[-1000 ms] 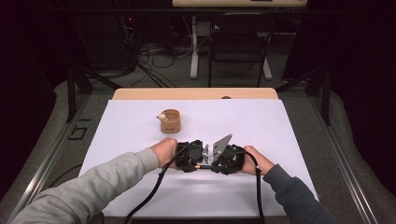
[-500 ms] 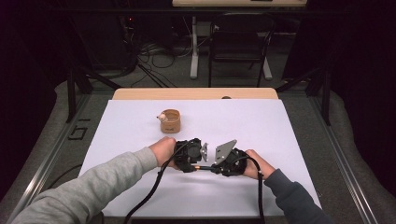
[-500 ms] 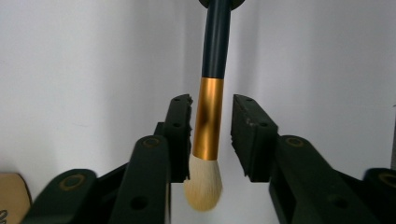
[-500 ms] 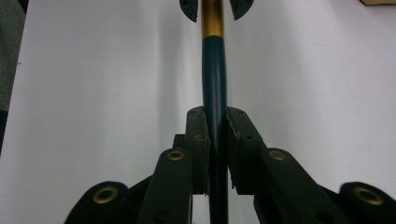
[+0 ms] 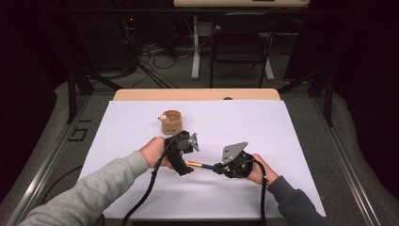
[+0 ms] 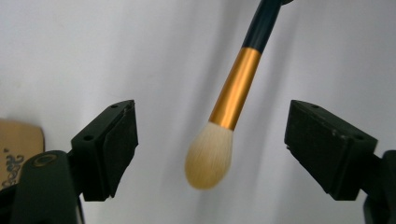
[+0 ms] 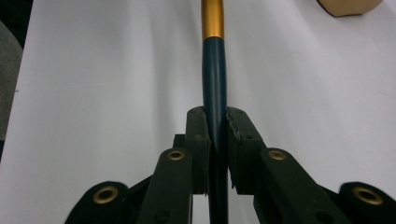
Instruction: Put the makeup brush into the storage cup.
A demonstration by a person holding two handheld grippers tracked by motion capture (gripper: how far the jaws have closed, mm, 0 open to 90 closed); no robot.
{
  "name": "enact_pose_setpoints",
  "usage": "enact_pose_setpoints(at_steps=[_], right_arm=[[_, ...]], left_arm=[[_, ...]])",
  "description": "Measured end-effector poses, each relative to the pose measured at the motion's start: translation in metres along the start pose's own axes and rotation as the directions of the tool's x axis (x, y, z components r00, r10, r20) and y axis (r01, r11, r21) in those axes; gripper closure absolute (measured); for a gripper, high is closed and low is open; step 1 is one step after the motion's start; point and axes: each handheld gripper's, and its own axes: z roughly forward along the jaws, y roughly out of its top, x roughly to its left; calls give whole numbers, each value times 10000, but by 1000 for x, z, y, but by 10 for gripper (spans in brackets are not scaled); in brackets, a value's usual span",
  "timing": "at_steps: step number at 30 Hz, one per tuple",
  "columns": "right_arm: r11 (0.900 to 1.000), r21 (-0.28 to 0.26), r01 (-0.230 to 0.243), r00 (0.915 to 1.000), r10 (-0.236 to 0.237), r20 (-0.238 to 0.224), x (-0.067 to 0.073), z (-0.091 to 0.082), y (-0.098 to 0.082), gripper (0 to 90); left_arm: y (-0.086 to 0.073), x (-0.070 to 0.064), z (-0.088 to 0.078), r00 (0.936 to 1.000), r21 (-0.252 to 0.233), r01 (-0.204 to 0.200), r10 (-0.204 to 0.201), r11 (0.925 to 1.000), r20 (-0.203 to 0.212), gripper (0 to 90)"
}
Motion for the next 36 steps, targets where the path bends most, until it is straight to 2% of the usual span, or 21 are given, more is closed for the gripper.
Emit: enact_pose_setpoints(at_steps=[2,3,4,5,7,8,9,12,13,14,15,16,17,19,24,27,33,34,35,36], right_arm=[[10000,-29,9,10000,-9,51,0,-1,-1,808],[9996,-241,-128,9999,130,69,0,-2,-2,807],[9996,-241,-128,9999,130,69,0,-2,-2,807],[9990,-363,-259,9996,263,112,1,-3,-4,807],[9984,-473,-312,9993,323,211,2,-4,-5,807],[9978,-538,-380,9989,394,240,2,-5,-6,807],[9973,-585,-436,9986,453,279,3,-5,-6,807],[9964,-677,-509,9980,533,333,5,-5,-7,807],[9975,-475,-532,9982,545,257,5,-7,-7,807],[9953,-770,-589,9973,620,388,6,-5,-7,807],[9944,-838,-651,9968,688,415,7,-5,-8,807],[9941,-874,-643,9964,687,487,7,-4,-8,807],[9941,-874,-643,9964,687,487,7,-4,-8,807],[9923,-996,-731,9949,795,615,8,-4,-8,807],[9856,-1392,-957,9909,1076,804,10,-4,-7,807],[9830,-1470,-1096,9883,1235,891,12,-3,-7,807],[9759,-1757,-1295,9832,1493,1047,14,-4,-7,807],[9742,-1816,-1339,9822,1548,1065,14,-5,-7,807],[9731,-1844,-1382,9809,1603,1106,14,-6,-7,807],[9712,-1911,-1423,9794,1660,1146,14,-6,-7,807]], left_arm=[[-3,0,0,9999,-155,136,-137,9998,-50,158],[-7,1,-1,9991,-392,396,-402,9984,-150,153],[-7,1,-1,9991,-392,396,-402,9984,-150,142],[-10,2,-1,9982,-538,556,-566,9970,-181,123],[-18,2,-2,9942,-915,993,-1025,9908,-310,101],[-18,2,-2,9942,-915,993,-1025,9908,-310,89],[-22,2,-2,9912,-1090,1209,-1260,9867,-414,79],[-30,2,-1,9867,-1372,1496,-1568,9792,-430,56],[-33,2,-1,9850,-1448,1602,-1677,9764,-408,43],[-35,2,0,9827,-1569,1702,-1795,9728,-466,32],[-38,1,1,9806,-1676,1787,-1895,9695,-506,20],[-38,1,1,9806,-1676,1787,-1895,9695,-506,9],[-40,1,1,9787,-1809,1889,-2002,9652,-463,9],[-47,1,3,9706,-2272,2199,-2361,9487,-465,3],[-57,0,3,9597,-2864,2404,-2714,9274,-733,1],[-62,0,4,9500,-3294,2673,-3049,9056,-675,0],[-71,-1,8,9420,-3764,2792,-3280,8834,-709,0],[-73,-1,9,9389,-3908,2850,-3371,8752,-701,0],[-75,-1,10,9330,-4119,2965,-3534,8617,-677,0],[-76,-1,11,9289,-4273,3043,-3647,8514,-651,0]])
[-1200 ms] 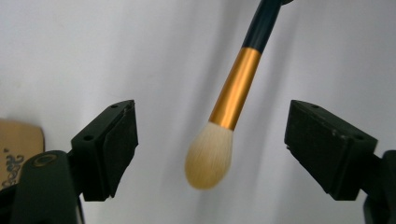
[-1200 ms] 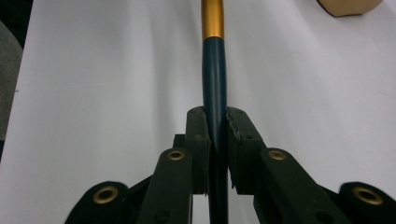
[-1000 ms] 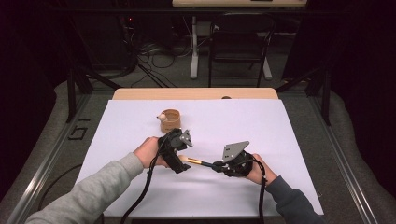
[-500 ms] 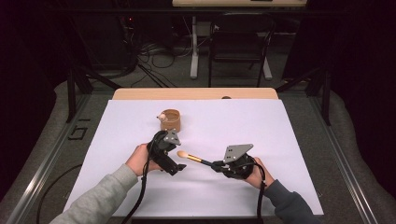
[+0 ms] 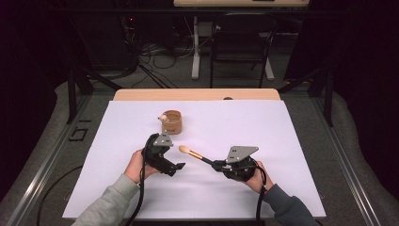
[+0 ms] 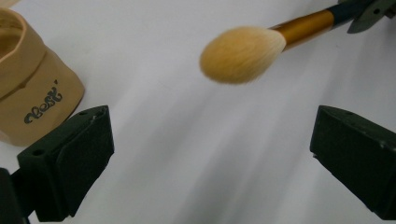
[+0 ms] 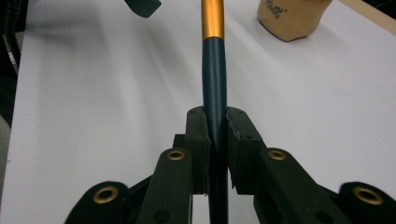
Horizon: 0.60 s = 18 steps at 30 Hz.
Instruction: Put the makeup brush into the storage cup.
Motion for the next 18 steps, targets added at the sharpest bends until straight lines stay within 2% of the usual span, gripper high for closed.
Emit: enact_pose_setpoints(at_steps=[3,4,7,9,10,14,15,18], right_arm=[[9999,-99,-89,9999,90,78,1,0,0,807],[9999,-99,-89,9999,90,78,1,0,0,807],[9994,-238,-241,9996,244,110,3,0,1,807],[9991,-258,-339,9993,343,166,3,1,1,807],[9988,-291,-405,9990,410,155,3,2,1,807],[9965,-506,-663,9976,672,170,3,4,5,807],[9962,-537,-688,9974,698,165,4,4,6,807],[9948,-693,-746,9969,762,206,4,5,6,807]], left_arm=[[-5,1,2,9993,-352,369,-369,9987,0,0],[-5,1,2,9993,-352,369,-369,9987,0,0],[-11,1,4,9981,-746,610,-611,9953,-1,0],[-12,0,5,9981,-769,618,-620,9951,-9,0],[-15,0,6,9971,-920,757,-761,9929,-11,0],[-17,-1,9,9971,-957,752,-758,9926,-28,0],[-18,-1,9,9979,-972,632,-641,9933,-65,0],[-19,-2,9,9973,-1108,717,-728,9913,-61,0]])
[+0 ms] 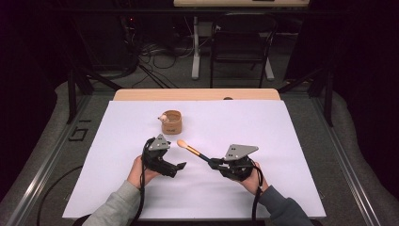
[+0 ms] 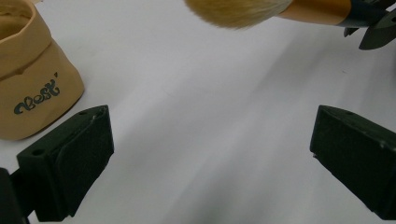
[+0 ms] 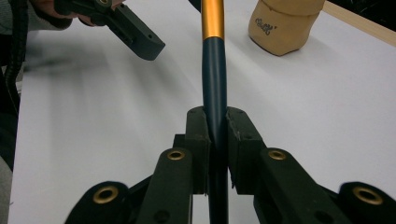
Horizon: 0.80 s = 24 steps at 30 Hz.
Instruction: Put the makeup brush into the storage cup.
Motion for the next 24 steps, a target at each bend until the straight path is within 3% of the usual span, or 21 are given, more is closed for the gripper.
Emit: enact_pose_setpoints(at_steps=[6,12,24], right_arm=[[9997,-186,-165,9998,167,82,0,0,0,807],[9992,-285,-277,9996,278,60,0,0,0,807],[9985,-305,-459,9989,463,120,-1,3,1,807]], left_arm=[[-2,0,-3,9992,-408,223,-237,9989,-333,0],[-4,1,-2,9986,-453,479,-489,9978,-206,0],[-5,0,1,9987,-428,488,-494,9979,-137,0]])
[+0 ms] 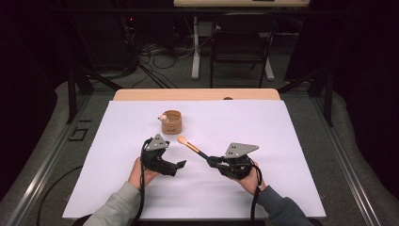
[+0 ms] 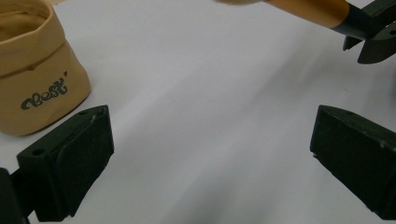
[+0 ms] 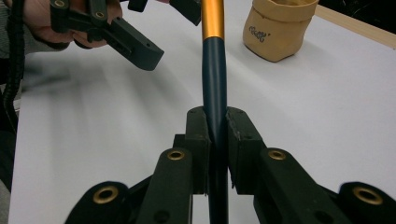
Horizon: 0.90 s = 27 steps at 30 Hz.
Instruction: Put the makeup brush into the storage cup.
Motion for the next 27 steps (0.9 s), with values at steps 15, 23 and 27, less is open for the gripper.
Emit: enact_pose_setpoints(at_steps=[15,23,27], right_arm=[[9994,-304,-178,9998,180,58,-1,3,3,807],[9986,-468,-246,9995,254,171,-1,8,4,807],[9975,-585,-387,9989,400,226,-2,11,4,807]], left_arm=[[2,-3,0,10000,-75,-50,49,10000,-59,0],[4,-2,3,9998,-212,192,-192,9996,-4,0],[6,-2,3,9994,-385,330,-327,9987,84,0]])
